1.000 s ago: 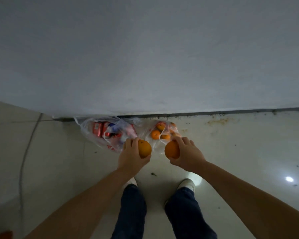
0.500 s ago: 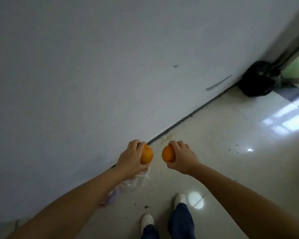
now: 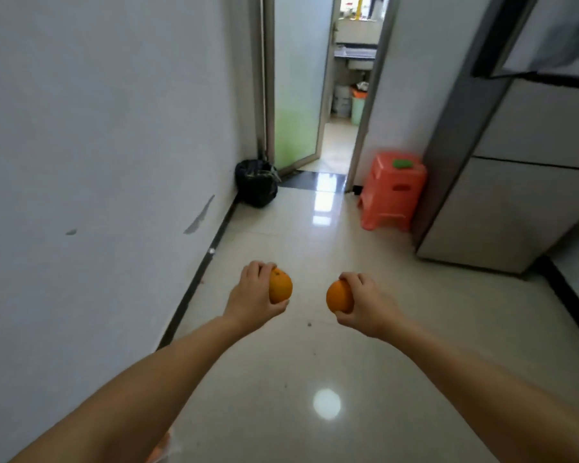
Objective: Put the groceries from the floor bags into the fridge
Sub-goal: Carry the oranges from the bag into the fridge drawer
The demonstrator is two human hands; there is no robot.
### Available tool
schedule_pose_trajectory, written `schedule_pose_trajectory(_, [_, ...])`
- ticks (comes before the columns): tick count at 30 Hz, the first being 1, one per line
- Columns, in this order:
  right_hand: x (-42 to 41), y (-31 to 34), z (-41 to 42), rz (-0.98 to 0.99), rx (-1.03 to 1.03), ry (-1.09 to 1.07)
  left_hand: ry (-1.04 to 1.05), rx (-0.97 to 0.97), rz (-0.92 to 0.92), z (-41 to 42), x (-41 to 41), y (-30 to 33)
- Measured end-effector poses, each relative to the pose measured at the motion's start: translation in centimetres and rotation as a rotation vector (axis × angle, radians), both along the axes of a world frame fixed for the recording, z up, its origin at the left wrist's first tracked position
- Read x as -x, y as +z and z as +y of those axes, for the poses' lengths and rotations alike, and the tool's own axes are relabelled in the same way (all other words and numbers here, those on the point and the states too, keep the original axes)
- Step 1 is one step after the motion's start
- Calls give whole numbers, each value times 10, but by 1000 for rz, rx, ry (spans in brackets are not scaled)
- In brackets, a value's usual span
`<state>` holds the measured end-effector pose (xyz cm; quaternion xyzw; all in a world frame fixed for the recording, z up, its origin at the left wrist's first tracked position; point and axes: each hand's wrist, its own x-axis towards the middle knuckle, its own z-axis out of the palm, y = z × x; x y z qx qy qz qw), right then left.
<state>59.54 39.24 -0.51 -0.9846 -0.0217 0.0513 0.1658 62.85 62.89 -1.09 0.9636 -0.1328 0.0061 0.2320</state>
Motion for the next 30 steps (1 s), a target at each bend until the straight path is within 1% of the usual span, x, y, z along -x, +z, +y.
schedule_pose_trajectory(4, [79, -1, -139, 1, -3, -186, -160, 31, 28, -151, 33, -6])
schedule_pose_trajectory(9, [197, 14, -302, 3, 31, -434, -379, 132, 94, -345, 94, -5])
schedule_pose_trajectory(12, [249, 30, -379, -11, 71, -547, -515, 201, 109, -442, 128, 7])
schedule_pose_trajectory(15, [270, 39, -433, -30, 97, -620, -578, 238, 103, -514, 139, 18])
schedule_pose_trajectory(18, [265, 36, -471, -58, 92, -649, -581, 259, 99, -561, 127, 25])
schedule_pose_trajectory(21, [242, 33, -507, -55, 91, -642, -577, 257, 94, -595, 100, 29])
schedule_pose_trajectory(25, [187, 36, -563, -88, 113, -623, -565, 234, 51, -644, 43, 31])
schedule_pose_trajectory(27, [153, 43, -596, -110, 132, -615, -550, 258, 16, -677, 10, 36])
schedule_pose_trajectory(30, [104, 61, -647, -142, 124, -621, -532, 286, 12, -731, -40, 54])
